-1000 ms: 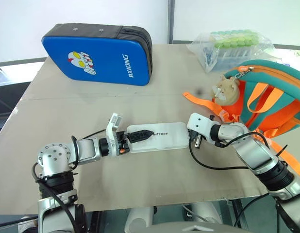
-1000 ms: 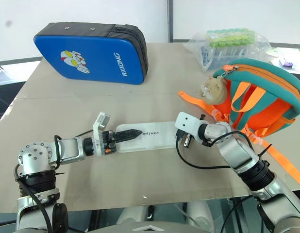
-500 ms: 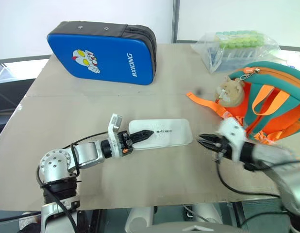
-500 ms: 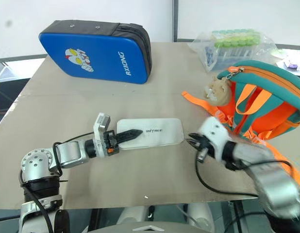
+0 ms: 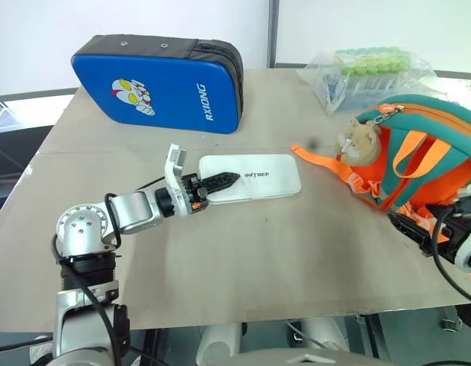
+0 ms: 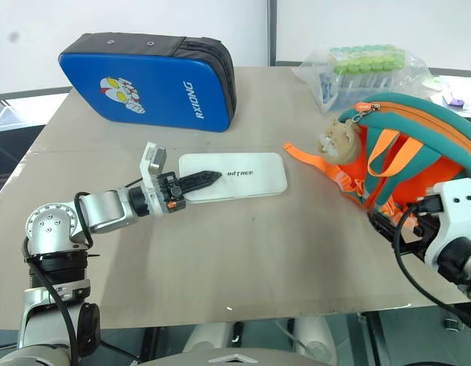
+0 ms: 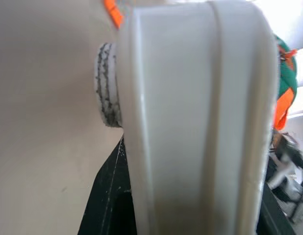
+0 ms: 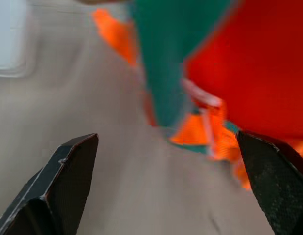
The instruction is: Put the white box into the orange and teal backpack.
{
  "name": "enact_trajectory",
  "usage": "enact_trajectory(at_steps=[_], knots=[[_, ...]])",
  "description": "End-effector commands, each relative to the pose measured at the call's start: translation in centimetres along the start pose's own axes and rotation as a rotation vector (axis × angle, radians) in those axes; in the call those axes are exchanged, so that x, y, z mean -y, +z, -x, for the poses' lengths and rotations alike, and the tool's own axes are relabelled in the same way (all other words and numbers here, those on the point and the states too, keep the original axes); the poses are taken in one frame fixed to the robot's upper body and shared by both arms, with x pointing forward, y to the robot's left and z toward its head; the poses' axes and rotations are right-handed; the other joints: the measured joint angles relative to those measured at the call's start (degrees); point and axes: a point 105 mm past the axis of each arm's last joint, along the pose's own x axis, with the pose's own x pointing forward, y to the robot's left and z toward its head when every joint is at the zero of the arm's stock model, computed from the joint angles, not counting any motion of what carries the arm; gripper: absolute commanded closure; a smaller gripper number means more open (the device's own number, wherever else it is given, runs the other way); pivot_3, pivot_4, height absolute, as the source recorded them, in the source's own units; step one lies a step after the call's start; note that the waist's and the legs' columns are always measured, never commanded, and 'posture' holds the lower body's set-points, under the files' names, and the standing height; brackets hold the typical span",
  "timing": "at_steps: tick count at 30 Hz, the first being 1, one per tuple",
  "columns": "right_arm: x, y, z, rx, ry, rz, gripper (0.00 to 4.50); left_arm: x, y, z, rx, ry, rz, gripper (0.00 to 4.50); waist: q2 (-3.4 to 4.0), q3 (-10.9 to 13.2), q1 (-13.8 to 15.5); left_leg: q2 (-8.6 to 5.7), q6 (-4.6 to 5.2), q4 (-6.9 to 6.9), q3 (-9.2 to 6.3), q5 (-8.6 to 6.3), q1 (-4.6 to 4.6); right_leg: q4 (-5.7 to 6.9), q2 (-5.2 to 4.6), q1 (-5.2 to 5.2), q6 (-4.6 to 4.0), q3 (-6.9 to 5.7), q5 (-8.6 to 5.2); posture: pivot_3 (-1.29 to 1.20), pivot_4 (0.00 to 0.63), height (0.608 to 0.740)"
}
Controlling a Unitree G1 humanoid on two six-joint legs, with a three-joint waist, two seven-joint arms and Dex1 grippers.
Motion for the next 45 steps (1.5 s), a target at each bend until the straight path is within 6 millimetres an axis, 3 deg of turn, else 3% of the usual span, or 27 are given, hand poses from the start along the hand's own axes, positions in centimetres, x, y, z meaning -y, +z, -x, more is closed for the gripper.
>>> enact_trajectory(at_steps=[1,6,7,8,9,10,11,14,15,16,17,20,24,27,30,33,38,45], knots=[[0.2,2.4,-1.2,0.102,-0.029,0.0,0.05,1.1,1.0,0.0,0.038,-0.043,-0.04,3.55,0.02,0.02,-0.1,0.01,0.0,-0.04,-0.03,0.0,-0.04,0.0,0.02,-0.03,0.01,-0.02,0.0,0.0,0.15,0.74],[0.1,4.6,-4.5,0.18,-0.09,0.044,0.05,1.0,1.5,0.0,0.089,-0.026,-0.076,3.55,0.04,0.04,-0.75,0.02,0.0,-0.04,-0.04,0.0,-0.11,-0.04,0.05,-0.04,0.02,-0.04,0.0,0.0,0.15,0.74],[0.0,4.9,-4.9,0.192,-0.092,0.043,0.54,1.0,1.8,0.0,0.111,-0.029,-0.075,3.55,0.05,0.04,-0.79,0.01,0.0,-0.03,-0.06,0.0,-0.12,-0.05,0.04,-0.04,0.03,-0.06,0.0,0.0,0.15,0.74],[-0.2,5.1,-5.3,0.201,-0.087,0.063,0.75,1.2,2.2,0.1,0.134,-0.033,-0.084,3.55,0.05,0.04,-0.79,0.0,0.0,-0.03,-0.03,0.0,-0.13,-0.06,0.02,-0.05,0.04,-0.02,0.01,0.0,0.15,0.74],[-0.4,5.2,-5.8,0.198,-0.076,0.093,1.34,1.4,2.7,0.2,0.169,-0.04,-0.089,3.55,0.05,0.04,-0.8,-0.01,0.0,-0.02,-0.03,0.0,-0.14,-0.06,0.0,-0.05,0.09,-0.01,0.04,0.0,0.15,0.74],[-0.6,5.2,-6.1,0.195,-0.068,0.117,1.57,1.6,3.0,0.3,0.192,-0.044,-0.093,3.55,0.05,0.04,-0.82,-0.01,0.0,-0.01,-0.03,0.0,-0.15,-0.06,0.0,-0.05,0.1,-0.02,0.04,0.0,0.15,0.74],[-0.7,5.2,-6.4,0.193,-0.063,0.154,2.2,1.6,3.2,0.3,0.208,-0.04,-0.099,3.55,0.04,0.04,-0.87,-0.01,0.0,-0.01,-0.03,0.0,-0.15,-0.07,0.01,-0.05,0.13,-0.01,0.06,0.0,0.15,0.74],[-1.5,5.7,-7.0,0.212,-0.002,0.26,3.24,0.9,3.5,0.7,0.25,0.031,-0.177,3.55,0.05,0.05,-1.08,-0.01,0.0,-0.01,-0.04,0.0,-0.16,-0.08,0.01,-0.06,0.13,-0.03,0.06,0.0,0.15,0.74],[-1.9,6.0,-7.1,0.227,0.025,0.273,3.91,0.7,3.6,0.8,0.26,0.048,-0.206,3.55,0.05,0.05,-1.17,-0.01,0.0,-0.02,-0.01,0.0,-0.15,-0.08,0.02,-0.06,0.13,-0.01,0.06,0.0,0.15,0.74],[-2.2,6.2,-7.2,0.238,0.042,0.279,4.28,0.7,3.7,0.8,0.266,0.056,-0.223,3.55,0.05,0.05,-1.21,0.01,0.0,-0.02,-0.01,0.0,-0.14,-0.08,0.04,-0.06,0.13,-0.01,0.06,0.0,0.15,0.74],[-3.9,7.3,-7.3,0.287,0.137,0.298,4.41,1.0,4.3,1.0,0.317,0.048,-0.247,3.55,0.05,0.05,-1.3,0.02,0.0,-0.02,0.0,0.0,-0.14,-0.08,0.06,-0.06,0.13,0.0,0.06,0.0,0.15,0.74],[-10.0,10.5,-6.7,0.436,0.456,0.37,4.41,2.1,6.2,1.8,0.463,0.054,-0.343,3.55,0.18,0.23,-1.86,0.08,0.0,-0.01,0.07,0.01,-0.08,-0.06,0.09,-0.11,0.09,0.13,0.06,0.0,0.15,0.74],[-15.0,11.7,-5.8,0.477,0.763,0.396,4.41,3.2,6.8,2.3,0.524,0.083,-0.553,3.55,0.17,0.22,-1.81,0.14,-0.01,-0.03,-0.05,0.01,-0.09,-0.03,0.21,-0.09,0.24,-0.03,0.16,0.0,0.15,0.74],[-17.6,11.3,-4.6,0.467,0.961,0.444,4.41,4.4,7.1,2.9,0.529,0.053,-0.646,3.55,0.17,0.22,-1.4,0.13,-0.02,-0.07,-0.09,0.0,-0.2,-0.08,0.18,-0.14,0.25,-0.08,0.15,0.0,0.15,0.74],[-18.9,10.8,-3.3,0.443,1.121,0.469,4.41,5.7,7.1,3.8,0.506,0.007,-0.727,3.55,0.19,0.26,-1.29,0.12,-0.03,-0.08,-0.14,-0.01,-0.39,-0.31,0.12,-0.21,0.29,-0.06,0.16,0.0,0.15,0.74],[-18.9,10.2,-3.0,0.416,1.16,0.501,4.41,6.6,6.2,4.9,0.449,-0.039,-0.818,3.55,0.2,0.31,-1.34,0.1,-0.02,-0.11,-0.16,-0.02,-0.48,-0.46,0.09,-0.22,0.31,-0.06,0.16,0.0,0.15,0.74],[-17.1,8.0,-3.9,0.301,1.157,0.53,4.41,8.4,4.1,7.9,0.343,-0.147,-0.902,3.55,0.24,0.35,-1.26,0.11,-0.01,-0.26,-0.14,-0.03,-0.44,-0.51,0.06,-0.25,0.32,-0.11,0.14,0.0,0.15,0.74],[-14.4,7.5,-4.4,0.307,1.158,0.524,4.41,9.8,2.3,8.6,0.175,-0.235,-0.987,3.55,0.27,0.4,-1.03,0.12,0.0,-0.18,-0.14,-0.03,-0.39,-0.48,0.09,-0.12,0.18,-0.27,0.05,0.0,0.15,0.74]])
